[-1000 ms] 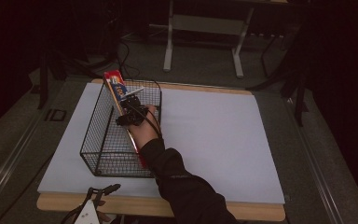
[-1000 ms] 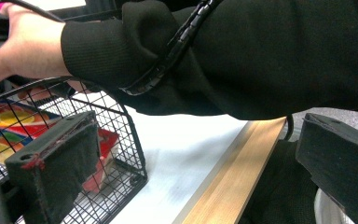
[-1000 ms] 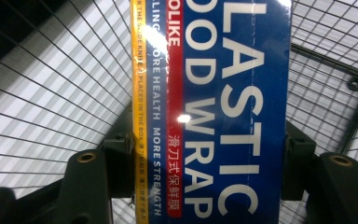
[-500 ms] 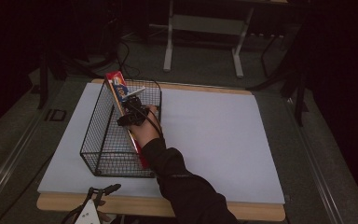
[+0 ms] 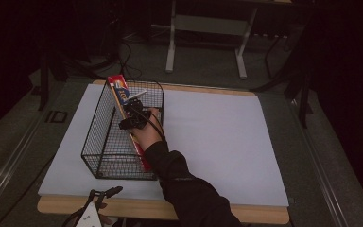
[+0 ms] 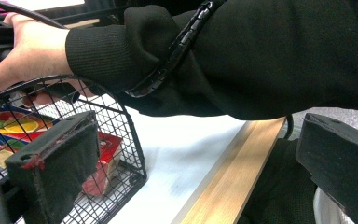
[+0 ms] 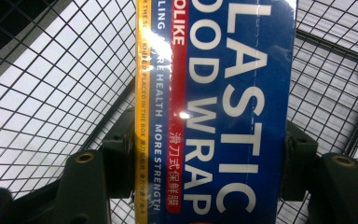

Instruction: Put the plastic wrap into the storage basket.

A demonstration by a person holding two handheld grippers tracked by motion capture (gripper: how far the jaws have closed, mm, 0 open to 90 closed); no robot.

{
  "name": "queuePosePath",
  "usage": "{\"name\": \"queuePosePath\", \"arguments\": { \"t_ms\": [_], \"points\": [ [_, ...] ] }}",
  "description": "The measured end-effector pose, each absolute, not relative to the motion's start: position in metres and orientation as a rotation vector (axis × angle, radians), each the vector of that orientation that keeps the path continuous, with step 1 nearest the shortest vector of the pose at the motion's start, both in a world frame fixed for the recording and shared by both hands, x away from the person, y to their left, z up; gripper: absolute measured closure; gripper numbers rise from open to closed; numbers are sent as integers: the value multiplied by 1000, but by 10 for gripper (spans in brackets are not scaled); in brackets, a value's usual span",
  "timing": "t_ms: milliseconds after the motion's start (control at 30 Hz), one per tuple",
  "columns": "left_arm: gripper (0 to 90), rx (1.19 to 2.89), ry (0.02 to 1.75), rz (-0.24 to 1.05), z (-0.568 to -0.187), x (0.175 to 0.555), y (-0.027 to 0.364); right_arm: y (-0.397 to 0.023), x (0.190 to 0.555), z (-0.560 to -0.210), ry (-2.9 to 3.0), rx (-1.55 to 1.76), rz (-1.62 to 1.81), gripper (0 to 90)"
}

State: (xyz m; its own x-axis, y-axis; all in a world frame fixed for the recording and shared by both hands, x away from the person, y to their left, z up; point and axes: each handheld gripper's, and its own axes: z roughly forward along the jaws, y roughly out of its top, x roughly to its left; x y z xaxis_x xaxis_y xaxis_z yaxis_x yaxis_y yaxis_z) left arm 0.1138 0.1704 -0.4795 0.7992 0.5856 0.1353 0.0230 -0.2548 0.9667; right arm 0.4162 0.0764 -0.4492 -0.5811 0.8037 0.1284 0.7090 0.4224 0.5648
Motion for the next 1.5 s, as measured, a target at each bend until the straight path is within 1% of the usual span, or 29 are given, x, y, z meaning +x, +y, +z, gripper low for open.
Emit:
{"name": "queuePosePath", "arguments": {
  "t_ms": [100, 133, 167, 200, 267, 300, 400, 467, 867, 1500],
  "points": [
    [2, 1766, 472, 572, -480, 114, 170, 76, 416, -450, 2507, 1343, 886, 369],
    [2, 1766, 473, 571, -480, 114, 170, 75, 416, -449, 2506, 1336, 897, 347],
    [2, 1767, 474, 570, -480, 114, 170, 74, 415, -447, 2514, 1325, 927, 284],
    [2, 1767, 473, 570, -480, 114, 170, 73, 415, -445, 2518, 1313, 946, 276],
    [2, 1769, 474, 570, -480, 114, 170, 72, 413, -440, 2513, 1292, 975, 226],
    [2, 1769, 474, 570, -480, 114, 170, 71, 412, -438, 2507, 1287, 985, 219],
    [2, 1772, 474, 570, -480, 114, 170, 66, 409, -431, 2510, 1258, 1047, 161],
    [2, 1772, 473, 571, -480, 114, 169, 64, 406, -427, 2515, 1217, 1051, 139],
    [2, 1784, 479, 571, -481, 116, 168, 43, 395, -419, 2572, 1095, 1106, 136],
    [2, 1795, 483, 565, -482, 117, 166, -26, 377, -400, 2552, 1023, 1237, 138]
  ]
}}
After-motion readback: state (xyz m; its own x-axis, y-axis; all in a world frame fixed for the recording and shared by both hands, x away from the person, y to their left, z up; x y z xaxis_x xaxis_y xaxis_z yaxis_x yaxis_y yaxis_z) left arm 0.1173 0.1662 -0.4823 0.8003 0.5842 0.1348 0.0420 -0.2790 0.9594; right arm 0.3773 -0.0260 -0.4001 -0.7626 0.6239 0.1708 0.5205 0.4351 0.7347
